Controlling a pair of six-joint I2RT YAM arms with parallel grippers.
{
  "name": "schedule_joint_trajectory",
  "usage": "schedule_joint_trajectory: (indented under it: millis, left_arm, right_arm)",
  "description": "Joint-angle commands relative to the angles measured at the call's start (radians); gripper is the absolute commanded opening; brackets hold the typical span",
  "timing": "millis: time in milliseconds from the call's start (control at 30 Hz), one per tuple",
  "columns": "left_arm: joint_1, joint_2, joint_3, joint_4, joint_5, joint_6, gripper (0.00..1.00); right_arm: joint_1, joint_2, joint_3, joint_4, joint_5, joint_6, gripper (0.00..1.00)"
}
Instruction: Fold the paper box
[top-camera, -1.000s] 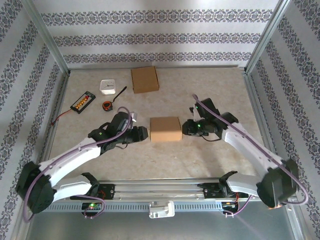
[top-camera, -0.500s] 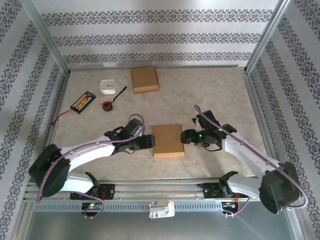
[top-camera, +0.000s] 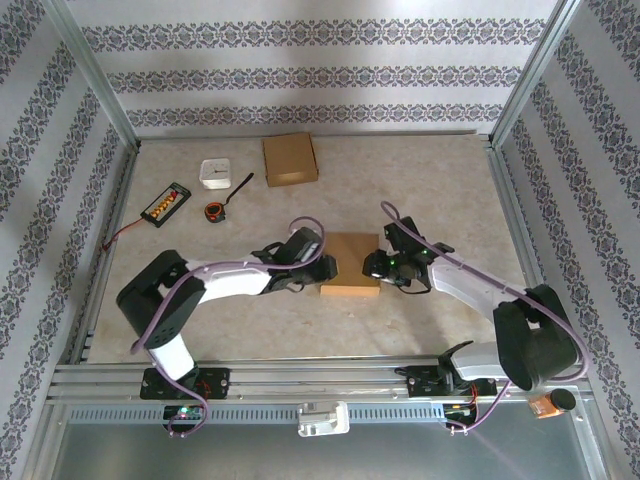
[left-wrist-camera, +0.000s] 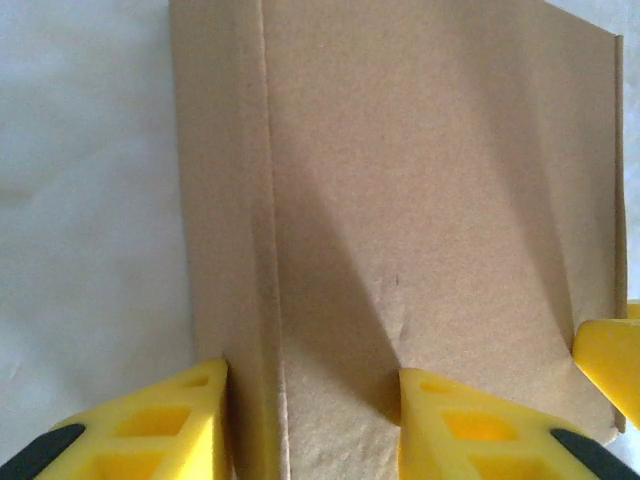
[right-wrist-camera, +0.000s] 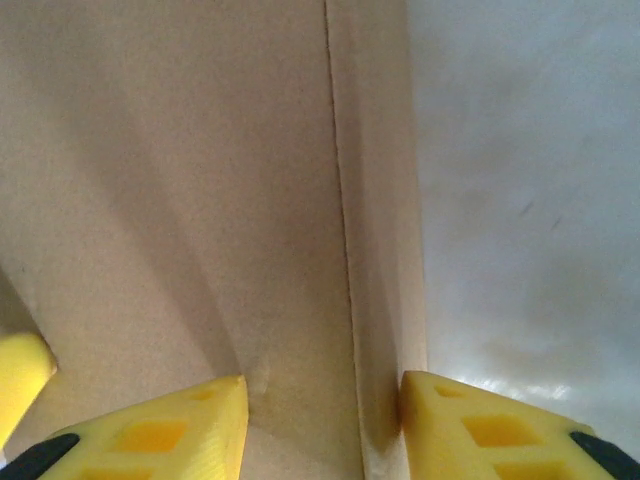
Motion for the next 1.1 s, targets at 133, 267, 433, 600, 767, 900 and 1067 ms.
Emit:
schedule_joint_trajectory:
  millis: [133,267,433,600,767,900,1067]
  left_arm:
    - [0.046,0.325,0.337,0.143,-0.016,0.111,0.31]
    - [0.091,0.508,0.64,0.081,-0.098,0.218,0.31]
    - [0.163,0.72,0.957,0.042,-0.132,0.202,0.31]
    - [0.202,0.837,1.131,0.024,-0.137,0.221,0.32]
    - [0.233,0.885,1.253,-0.073,-0.138,0.246,0.4]
    - [0.244,0.85,1.258,-0.085,-0.151,0.28,0.49]
    - [0.26,0.783,1.273,-0.141,-0.175,0.292,0.57]
  right_arm:
    - [-0.109,0.3,0.23,0.178,-0.016,-0.1,0.43]
    - [-0.152,0.523,0.473,0.173,-0.022,-0.14,0.43]
    - [-0.182,0.757,0.78,0.153,-0.057,-0.138,0.44]
    - [-0.19,0.895,0.995,0.086,-0.072,-0.144,0.47]
    - [-0.191,0.934,1.095,0.049,-0.098,-0.119,0.55]
    - [-0.204,0.895,1.125,0.031,-0.076,-0.127,0.61]
    - [-0.225,0.818,1.194,-0.062,-0.024,-0.19,0.77]
